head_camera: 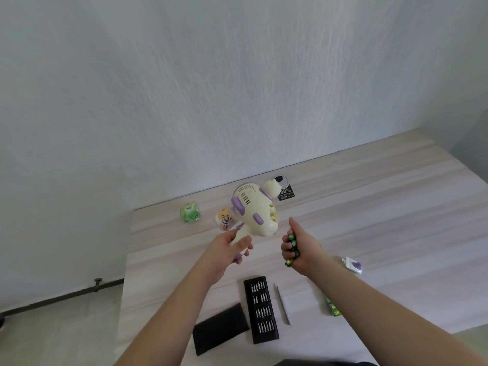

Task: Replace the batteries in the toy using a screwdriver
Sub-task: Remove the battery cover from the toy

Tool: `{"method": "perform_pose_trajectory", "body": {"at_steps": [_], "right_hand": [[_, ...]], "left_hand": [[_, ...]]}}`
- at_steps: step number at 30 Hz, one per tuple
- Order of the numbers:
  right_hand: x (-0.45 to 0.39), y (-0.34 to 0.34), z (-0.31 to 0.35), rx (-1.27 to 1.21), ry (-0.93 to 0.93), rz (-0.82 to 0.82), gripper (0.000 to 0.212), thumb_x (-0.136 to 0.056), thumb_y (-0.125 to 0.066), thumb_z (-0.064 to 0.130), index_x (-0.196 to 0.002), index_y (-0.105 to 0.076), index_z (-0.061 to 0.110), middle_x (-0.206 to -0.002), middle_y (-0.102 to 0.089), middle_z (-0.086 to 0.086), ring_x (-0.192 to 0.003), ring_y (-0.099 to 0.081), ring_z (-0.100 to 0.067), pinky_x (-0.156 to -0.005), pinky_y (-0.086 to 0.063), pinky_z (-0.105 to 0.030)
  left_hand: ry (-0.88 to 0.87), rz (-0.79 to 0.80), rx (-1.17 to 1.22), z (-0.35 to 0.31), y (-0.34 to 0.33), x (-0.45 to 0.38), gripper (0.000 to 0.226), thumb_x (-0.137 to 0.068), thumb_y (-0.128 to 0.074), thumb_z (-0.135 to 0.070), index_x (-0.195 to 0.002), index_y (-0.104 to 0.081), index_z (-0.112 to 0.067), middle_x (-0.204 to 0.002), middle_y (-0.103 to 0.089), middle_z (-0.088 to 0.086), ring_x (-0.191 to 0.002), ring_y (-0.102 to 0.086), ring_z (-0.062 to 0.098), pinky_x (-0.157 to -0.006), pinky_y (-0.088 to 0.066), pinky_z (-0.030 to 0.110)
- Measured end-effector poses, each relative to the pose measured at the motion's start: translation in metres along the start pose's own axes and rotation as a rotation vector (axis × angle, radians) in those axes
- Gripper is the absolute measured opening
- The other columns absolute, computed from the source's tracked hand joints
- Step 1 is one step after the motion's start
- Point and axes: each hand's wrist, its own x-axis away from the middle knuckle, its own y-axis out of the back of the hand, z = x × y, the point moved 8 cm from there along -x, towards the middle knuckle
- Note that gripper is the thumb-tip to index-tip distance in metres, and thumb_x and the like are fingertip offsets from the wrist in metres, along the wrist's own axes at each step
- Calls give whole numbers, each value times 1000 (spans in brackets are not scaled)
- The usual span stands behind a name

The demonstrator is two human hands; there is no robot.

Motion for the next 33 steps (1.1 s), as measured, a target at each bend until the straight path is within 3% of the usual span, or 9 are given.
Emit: {"method": "perform_pose_trajectory", "body": {"at_steps": [5, 9, 14, 21, 25, 29, 33], "right_hand": [[21, -23, 20, 407, 138, 142, 46, -90, -57, 51, -74, -50, 9, -61, -46, -3, -43, -34, -13, -37, -22, -21], [34, -34, 35, 726, 275, 143, 52, -91, -56, 53, -86, -60, 2, -62, -49, -1, -43, -37, -15, -38, -24, -22], [33, -31, 37, 950, 192, 170, 42, -93, -55, 47, -81, -60, 8, -62, -43, -4, -43, -34, -14, -40, -25, -21], [19, -10, 19, 1039, -78, 256, 38, -95, -47, 46, -72, -41, 16, -57, -38, 1, -42, -28, -11, -40, -20, -19], [14, -9, 15, 1054, -38, 259, 34, -97, -45, 40, -75, -43, 14, -59, -41, 0, -42, -30, -12, -40, -22, -19], [4, -8, 14, 1047, 18, 159, 37, -94, -49, 45, -76, -48, 13, -58, -44, -1, -42, -32, -12, -41, -24, -20], [-2, -13, 24, 1149, 98, 31, 37, -93, -49, 43, -77, -53, 10, -58, -46, -3, -41, -38, -13, -43, -28, -21]], "left_hand": [[43, 74, 51, 21, -6, -4, 7, -92, -63, -15, -94, -63, -9, -77, -62, 1, -70, -50, 14, -61, -41, 26], [40, 110, 21, 26, -10, -7, 12, -91, -66, -16, -102, -64, -11, -78, -64, 0, -70, -52, 13, -61, -40, 25], [8, 127, -96, 26, -7, -8, 17, -88, -69, -17, -103, -66, -9, -79, -66, 1, -70, -54, 13, -59, -41, 23], [-3, 165, -334, 30, -2, -17, 21, -80, -76, -27, -99, -67, -26, -73, -68, -10, -65, -59, 1, -68, -45, 21], [9, 205, -399, 32, 3, -23, 35, -72, -78, -39, -103, -64, -30, -86, -74, -3, -76, -66, 9, -79, -52, 29], [28, 180, -420, 35, 3, -33, 48, -80, -76, -34, -116, -44, -27, -101, -71, 0, -77, -66, 7, -73, -50, 22], [-69, 140, -566, 33, -3, -47, 63, -86, -69, -36, -136, -31, -37, -101, -62, -2, -90, -62, 14, -88, -48, 28]]}}
